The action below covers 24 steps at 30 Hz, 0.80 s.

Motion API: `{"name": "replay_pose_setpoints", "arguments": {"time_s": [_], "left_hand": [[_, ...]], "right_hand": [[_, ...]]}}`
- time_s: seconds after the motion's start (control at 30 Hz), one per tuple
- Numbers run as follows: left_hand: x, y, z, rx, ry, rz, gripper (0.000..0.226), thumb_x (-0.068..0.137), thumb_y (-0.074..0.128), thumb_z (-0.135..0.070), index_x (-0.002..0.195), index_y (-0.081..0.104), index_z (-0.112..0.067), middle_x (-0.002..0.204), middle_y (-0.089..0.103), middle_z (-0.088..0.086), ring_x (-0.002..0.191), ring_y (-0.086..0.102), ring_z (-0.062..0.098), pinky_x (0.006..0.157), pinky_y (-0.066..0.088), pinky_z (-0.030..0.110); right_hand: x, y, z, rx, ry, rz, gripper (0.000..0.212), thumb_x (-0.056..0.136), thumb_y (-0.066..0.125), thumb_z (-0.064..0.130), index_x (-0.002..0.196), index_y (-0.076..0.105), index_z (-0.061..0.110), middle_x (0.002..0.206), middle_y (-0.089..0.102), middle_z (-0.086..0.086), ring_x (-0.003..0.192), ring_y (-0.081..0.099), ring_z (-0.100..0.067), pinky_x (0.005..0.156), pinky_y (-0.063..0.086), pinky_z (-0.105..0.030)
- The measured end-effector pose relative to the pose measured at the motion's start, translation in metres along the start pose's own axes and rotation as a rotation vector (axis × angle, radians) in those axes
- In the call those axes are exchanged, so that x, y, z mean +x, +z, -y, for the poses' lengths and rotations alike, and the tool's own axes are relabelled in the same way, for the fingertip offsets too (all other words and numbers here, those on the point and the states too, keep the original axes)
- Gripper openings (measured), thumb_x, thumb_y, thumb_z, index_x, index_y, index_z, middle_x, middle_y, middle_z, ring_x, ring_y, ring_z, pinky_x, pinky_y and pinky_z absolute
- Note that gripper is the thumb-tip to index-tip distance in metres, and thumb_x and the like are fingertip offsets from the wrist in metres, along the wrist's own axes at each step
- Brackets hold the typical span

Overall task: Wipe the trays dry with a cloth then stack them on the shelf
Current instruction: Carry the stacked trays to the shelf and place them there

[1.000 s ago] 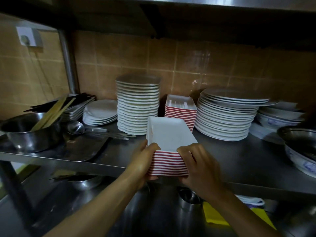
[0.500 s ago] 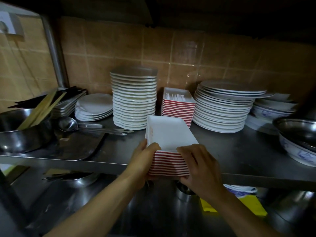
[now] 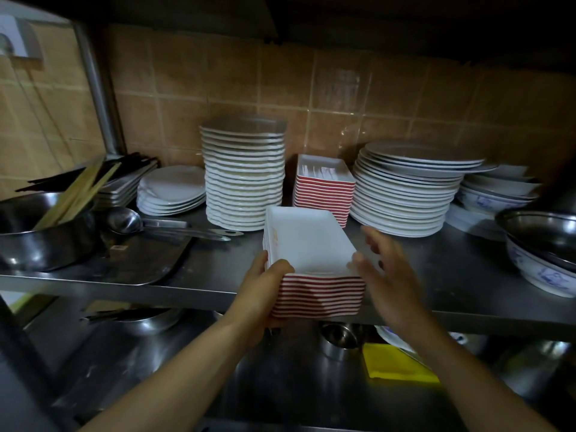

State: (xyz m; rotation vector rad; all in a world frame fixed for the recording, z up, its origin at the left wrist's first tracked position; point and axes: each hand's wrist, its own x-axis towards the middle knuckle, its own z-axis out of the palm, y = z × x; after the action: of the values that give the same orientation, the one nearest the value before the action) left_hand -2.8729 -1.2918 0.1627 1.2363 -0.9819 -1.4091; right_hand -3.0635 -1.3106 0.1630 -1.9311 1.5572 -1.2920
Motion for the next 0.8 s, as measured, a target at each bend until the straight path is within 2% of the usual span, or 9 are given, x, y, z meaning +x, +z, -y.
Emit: {"name": "replay_pose_setpoints", "arguments": {"time_s": [0.07, 0.1, 0.17, 0.3, 0.37, 0.47, 0.67, 0.73, 0.8], "left_hand": [[0.0, 0.001, 0.002, 0.009, 0.002, -0.016, 0.041, 0.087, 0.052, -0.026, 0.126, 0.043, -0.038, 0.096, 0.064, 0.001, 0.079, 0.064, 0.022, 0.043, 0.05, 0.023], [0.0, 0.0, 0.003, 0.016, 0.005, -0.023, 0.04, 0.087, 0.053, -0.027, 0.125, 0.045, -0.037, 0.094, 0.065, 0.001, 0.077, 0.064, 0.021, 0.043, 0.05, 0.023], [0.001, -0.001, 0.005, 0.03, 0.007, -0.026, 0.038, 0.087, 0.054, -0.028, 0.123, 0.048, -0.037, 0.09, 0.067, -0.001, 0.073, 0.066, 0.019, 0.044, 0.05, 0.024], [0.003, -0.007, 0.002, 0.102, -0.042, 0.004, 0.041, 0.087, 0.051, -0.047, 0.126, 0.043, -0.037, 0.102, 0.065, 0.002, 0.086, 0.065, 0.024, 0.056, 0.054, 0.032], [0.007, -0.011, -0.001, 0.139, -0.067, 0.011, 0.044, 0.088, 0.045, -0.056, 0.127, 0.04, -0.037, 0.106, 0.063, 0.004, 0.092, 0.064, 0.027, 0.065, 0.055, 0.035], [0.014, -0.016, -0.009, 0.268, -0.077, 0.005, 0.045, 0.091, 0.038, -0.059, 0.129, 0.038, -0.036, 0.107, 0.062, 0.001, 0.089, 0.063, 0.026, 0.059, 0.051, 0.03], [0.033, -0.02, -0.018, 0.403, -0.039, 0.041, 0.033, 0.093, 0.04, -0.044, 0.125, 0.039, -0.037, 0.092, 0.065, 0.0, 0.072, 0.064, 0.02, 0.065, 0.057, 0.037], [0.035, -0.019, -0.016, 0.384, 0.006, 0.056, 0.031, 0.093, 0.041, -0.037, 0.123, 0.039, -0.038, 0.091, 0.064, -0.005, 0.07, 0.064, 0.015, 0.055, 0.056, 0.03], [0.038, -0.019, -0.013, 0.33, 0.039, 0.06, 0.027, 0.092, 0.042, -0.031, 0.118, 0.043, -0.039, 0.083, 0.065, -0.01, 0.062, 0.065, 0.008, 0.044, 0.049, 0.021]], "right_hand": [[0.021, -0.005, -0.001, 0.248, 0.331, 0.109, 0.036, 0.093, 0.051, 0.033, 0.128, 0.05, 0.025, 0.118, 0.054, 0.0, 0.106, 0.053, -0.016, 0.088, 0.043, -0.033], [0.028, -0.005, -0.004, 0.393, 0.434, 0.185, 0.026, 0.093, 0.051, 0.028, 0.118, 0.056, 0.021, 0.106, 0.059, -0.001, 0.095, 0.057, -0.016, 0.081, 0.045, -0.033], [0.036, -0.006, -0.007, 0.581, 0.526, 0.298, 0.01, 0.093, 0.051, 0.022, 0.097, 0.058, 0.017, 0.084, 0.059, -0.003, 0.076, 0.056, -0.014, 0.067, 0.044, -0.029], [0.041, -0.002, -0.013, 0.73, 0.676, 0.383, 0.016, 0.093, 0.052, 0.026, 0.096, 0.064, 0.017, 0.08, 0.064, -0.006, 0.074, 0.06, -0.019, 0.059, 0.047, -0.032], [0.042, -0.001, -0.015, 0.745, 0.695, 0.419, 0.021, 0.093, 0.05, 0.032, 0.095, 0.066, 0.019, 0.077, 0.068, -0.005, 0.07, 0.065, -0.018, 0.057, 0.049, -0.031], [0.042, 0.003, -0.019, 0.76, 0.699, 0.45, 0.027, 0.093, 0.048, 0.037, 0.093, 0.067, 0.018, 0.073, 0.071, -0.004, 0.064, 0.068, -0.015, 0.054, 0.05, -0.028], [0.045, 0.01, -0.024, 0.748, 0.695, 0.408, 0.018, 0.092, 0.048, 0.035, 0.091, 0.064, 0.026, 0.063, 0.071, 0.003, 0.053, 0.067, -0.01, 0.042, 0.049, -0.021], [0.045, 0.013, -0.026, 0.727, 0.647, 0.368, 0.017, 0.093, 0.047, 0.033, 0.091, 0.064, 0.028, 0.063, 0.071, 0.006, 0.052, 0.066, -0.007, 0.041, 0.047, -0.019], [0.044, 0.016, -0.027, 0.707, 0.594, 0.339, 0.019, 0.094, 0.045, 0.03, 0.093, 0.064, 0.031, 0.065, 0.071, 0.008, 0.054, 0.066, -0.006, 0.042, 0.047, -0.018]]}}
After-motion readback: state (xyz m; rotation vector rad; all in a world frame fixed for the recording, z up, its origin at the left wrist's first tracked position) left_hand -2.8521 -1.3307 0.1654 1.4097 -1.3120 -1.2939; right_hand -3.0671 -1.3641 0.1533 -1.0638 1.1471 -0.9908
